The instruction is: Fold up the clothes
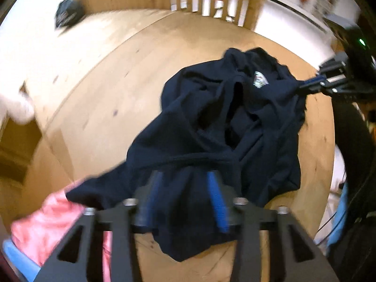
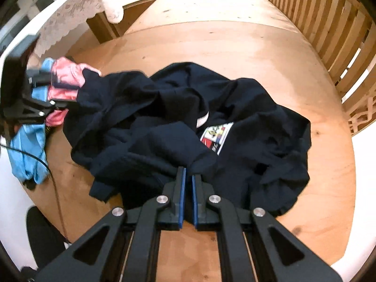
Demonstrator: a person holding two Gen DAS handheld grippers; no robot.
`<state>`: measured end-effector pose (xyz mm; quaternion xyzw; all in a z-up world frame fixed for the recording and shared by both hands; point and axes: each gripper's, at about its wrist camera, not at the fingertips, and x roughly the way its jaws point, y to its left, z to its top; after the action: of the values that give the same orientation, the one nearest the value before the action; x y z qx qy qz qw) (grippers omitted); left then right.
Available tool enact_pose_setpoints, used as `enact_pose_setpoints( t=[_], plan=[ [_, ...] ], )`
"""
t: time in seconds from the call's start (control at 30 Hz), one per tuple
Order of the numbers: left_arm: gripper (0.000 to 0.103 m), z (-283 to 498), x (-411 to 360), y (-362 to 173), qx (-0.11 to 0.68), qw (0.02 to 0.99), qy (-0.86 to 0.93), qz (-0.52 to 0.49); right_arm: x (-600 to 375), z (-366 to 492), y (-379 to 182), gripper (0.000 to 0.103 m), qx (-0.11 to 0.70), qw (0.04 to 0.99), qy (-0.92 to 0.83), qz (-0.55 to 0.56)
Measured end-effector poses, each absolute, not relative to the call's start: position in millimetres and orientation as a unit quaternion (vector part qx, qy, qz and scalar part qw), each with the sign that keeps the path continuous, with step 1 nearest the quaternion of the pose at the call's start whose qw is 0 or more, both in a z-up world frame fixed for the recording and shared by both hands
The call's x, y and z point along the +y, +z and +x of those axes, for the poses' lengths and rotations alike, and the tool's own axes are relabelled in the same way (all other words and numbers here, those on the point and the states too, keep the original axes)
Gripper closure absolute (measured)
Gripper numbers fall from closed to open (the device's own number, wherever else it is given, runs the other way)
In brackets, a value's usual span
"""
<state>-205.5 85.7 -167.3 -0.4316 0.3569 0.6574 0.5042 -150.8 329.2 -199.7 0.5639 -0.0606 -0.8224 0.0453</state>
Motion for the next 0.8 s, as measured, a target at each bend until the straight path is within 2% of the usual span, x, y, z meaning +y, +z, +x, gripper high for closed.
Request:
enact_pose_setpoints(
  t=[0.17,0.2,0.23,0.27,0.3,0.33,0.37,0.47,0.57,0.8],
  plan=[
    [0.054,-202.1,114.9,-196.5,0.449,0.507,0.613,-0.407,329.9,-154.2,-214.8,0.097,-0.069,0.030,-0.810,0.582],
    [0.054,-206.0,119.1,-207.5,0.454,0.505,0.604,-0.417,330.7,-155.0,-214.3,0.095,-0.071,0.028,-0.810,0.582],
    [0.054,-212.1,123.4,-219.2,0.456,0.501,0.596,-0.432,330.7,-156.7,-214.1,0.090,-0.070,0.027,-0.808,0.584],
    [0.058,-217.9,125.9,-229.6,0.452,0.499,0.587,-0.450,330.5,-158.8,-213.6,0.081,-0.066,0.021,-0.807,0.587],
    [0.081,-223.4,126.7,-238.4,0.441,0.499,0.577,-0.472,330.3,-160.4,-212.8,0.077,-0.063,0.015,-0.805,0.590],
    [0.095,-228.9,127.4,-247.3,0.429,0.499,0.567,-0.495,330.6,-160.9,-211.0,0.071,-0.064,0.011,-0.805,0.590],
    [0.102,-230.8,126.9,-251.9,0.423,0.500,0.564,-0.503,331.3,-161.0,-208.6,0.068,-0.067,0.008,-0.806,0.589],
    [0.102,-227.0,118.8,-246.1,0.406,0.509,0.574,-0.497,335.0,-160.1,-199.9,0.063,-0.087,-0.004,-0.808,0.583],
    [0.102,-231.7,105.1,-227.7,0.360,0.513,0.596,-0.502,334.9,-163.4,-197.4,0.050,-0.125,-0.012,-0.803,0.583],
    [0.102,-255.2,64.2,-170.2,0.246,0.499,0.670,-0.492,294.9,-191.8,-246.8,0.050,-0.182,0.014,-0.763,0.620]
  ],
)
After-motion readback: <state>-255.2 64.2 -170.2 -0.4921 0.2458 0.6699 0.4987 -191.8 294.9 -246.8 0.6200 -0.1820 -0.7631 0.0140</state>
